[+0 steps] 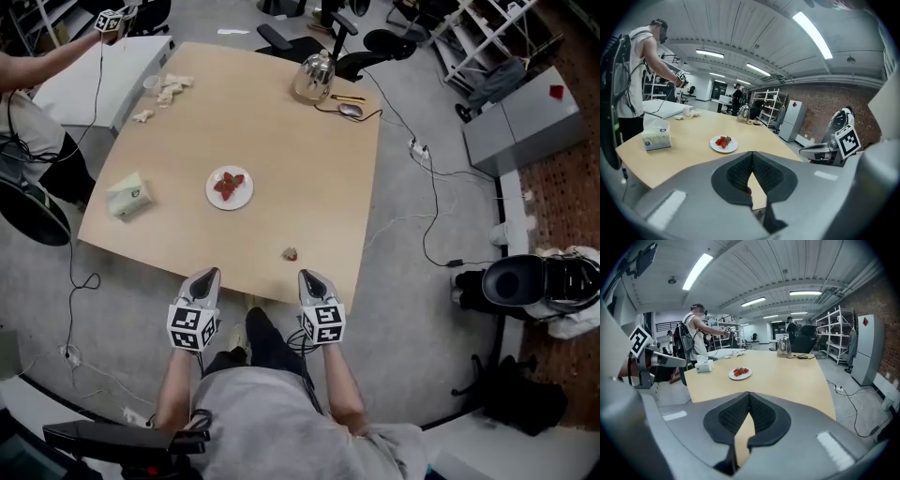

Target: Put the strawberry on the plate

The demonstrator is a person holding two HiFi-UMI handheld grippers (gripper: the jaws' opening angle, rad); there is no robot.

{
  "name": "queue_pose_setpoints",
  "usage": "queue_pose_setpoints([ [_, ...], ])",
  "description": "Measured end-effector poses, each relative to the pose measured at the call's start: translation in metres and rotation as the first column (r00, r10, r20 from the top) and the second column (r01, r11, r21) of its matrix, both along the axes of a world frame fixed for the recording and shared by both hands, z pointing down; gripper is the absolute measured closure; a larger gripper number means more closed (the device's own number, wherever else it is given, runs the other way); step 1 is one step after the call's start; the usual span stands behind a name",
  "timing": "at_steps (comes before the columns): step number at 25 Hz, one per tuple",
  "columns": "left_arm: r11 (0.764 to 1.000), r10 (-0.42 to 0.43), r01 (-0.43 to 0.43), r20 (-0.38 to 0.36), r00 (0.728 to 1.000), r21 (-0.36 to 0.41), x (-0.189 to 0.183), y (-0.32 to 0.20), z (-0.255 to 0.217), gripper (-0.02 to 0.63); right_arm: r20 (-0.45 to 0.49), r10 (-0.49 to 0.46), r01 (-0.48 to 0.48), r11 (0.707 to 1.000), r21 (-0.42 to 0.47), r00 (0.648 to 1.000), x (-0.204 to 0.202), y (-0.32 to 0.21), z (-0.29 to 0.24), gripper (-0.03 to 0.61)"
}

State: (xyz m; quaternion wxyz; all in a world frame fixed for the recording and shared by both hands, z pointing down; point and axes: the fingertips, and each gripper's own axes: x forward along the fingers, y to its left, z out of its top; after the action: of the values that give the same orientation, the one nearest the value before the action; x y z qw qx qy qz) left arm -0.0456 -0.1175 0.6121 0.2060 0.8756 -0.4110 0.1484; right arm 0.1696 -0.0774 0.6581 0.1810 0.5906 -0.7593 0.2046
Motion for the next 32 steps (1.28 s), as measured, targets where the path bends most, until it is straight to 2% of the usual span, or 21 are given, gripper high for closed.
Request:
queue_pose_setpoints([
  [10,0.998,0.005,-0.003,0.035,0.999,-0.062,0.018,-0.009,0.026,0.595,-0.032,-0.069,0.066,0.993,-0.1,0.997,0.011,-0.018,0.054,0.569],
  [19,0.992,-0.049,0.053,0.039,0.998,-0.116,0.012,-0.013,0.036,0.595,-0.05,-0.156,0.143,0.97,-0.198,0.986,0.009,-0.039,0.096,0.48],
  [32,0.981,-0.113,0.121,0.061,0.992,-0.153,-0.007,-0.019,0.048,0.595,-0.057,-0.202,0.182,0.949,-0.256,0.978,0.007,-0.056,0.121,0.402],
])
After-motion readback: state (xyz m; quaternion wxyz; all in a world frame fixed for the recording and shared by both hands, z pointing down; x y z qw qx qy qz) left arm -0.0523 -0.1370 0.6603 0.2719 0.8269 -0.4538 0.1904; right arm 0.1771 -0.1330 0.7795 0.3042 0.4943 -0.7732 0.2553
